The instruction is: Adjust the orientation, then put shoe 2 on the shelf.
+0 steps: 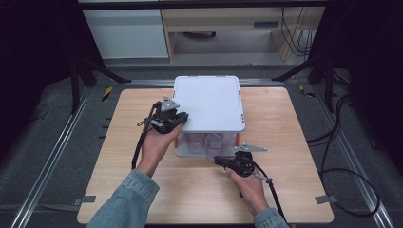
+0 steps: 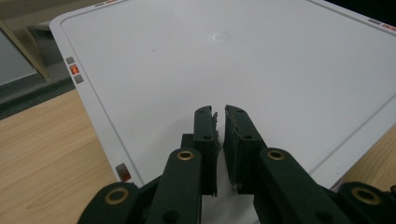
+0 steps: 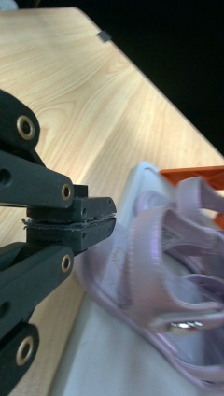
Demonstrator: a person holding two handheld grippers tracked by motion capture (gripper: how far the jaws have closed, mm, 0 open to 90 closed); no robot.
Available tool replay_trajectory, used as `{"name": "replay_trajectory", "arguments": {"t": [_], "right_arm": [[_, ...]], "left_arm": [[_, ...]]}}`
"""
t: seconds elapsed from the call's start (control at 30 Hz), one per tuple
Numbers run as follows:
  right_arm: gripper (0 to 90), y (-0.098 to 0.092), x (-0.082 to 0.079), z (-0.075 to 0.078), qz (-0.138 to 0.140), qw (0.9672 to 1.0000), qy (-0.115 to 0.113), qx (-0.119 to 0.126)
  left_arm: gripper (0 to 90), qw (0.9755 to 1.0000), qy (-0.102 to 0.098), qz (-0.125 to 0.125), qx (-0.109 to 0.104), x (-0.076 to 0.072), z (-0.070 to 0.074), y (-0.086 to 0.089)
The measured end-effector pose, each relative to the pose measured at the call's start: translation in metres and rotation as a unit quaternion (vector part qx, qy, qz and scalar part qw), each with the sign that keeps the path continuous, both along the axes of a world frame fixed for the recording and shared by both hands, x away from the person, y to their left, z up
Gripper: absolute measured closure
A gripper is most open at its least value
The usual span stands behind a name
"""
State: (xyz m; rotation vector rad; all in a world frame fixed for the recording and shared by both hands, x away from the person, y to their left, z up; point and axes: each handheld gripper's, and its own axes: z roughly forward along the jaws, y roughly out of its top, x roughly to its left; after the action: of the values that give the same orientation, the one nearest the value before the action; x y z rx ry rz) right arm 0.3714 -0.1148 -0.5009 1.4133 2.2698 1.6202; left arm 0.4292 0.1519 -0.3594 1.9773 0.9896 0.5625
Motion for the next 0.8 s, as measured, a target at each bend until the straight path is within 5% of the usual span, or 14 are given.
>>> {"name": "replay_trajectory", "arguments": {"t": [0.8], "right_arm": [[89.8, 0.009, 0.007, -0.015, 0.005, 0.9994, 0.02, -0.027]], "left_arm": [[84.0, 1.0, 0.0, -0.001, 0.003, 0.0, 0.0, -0.001]]}}
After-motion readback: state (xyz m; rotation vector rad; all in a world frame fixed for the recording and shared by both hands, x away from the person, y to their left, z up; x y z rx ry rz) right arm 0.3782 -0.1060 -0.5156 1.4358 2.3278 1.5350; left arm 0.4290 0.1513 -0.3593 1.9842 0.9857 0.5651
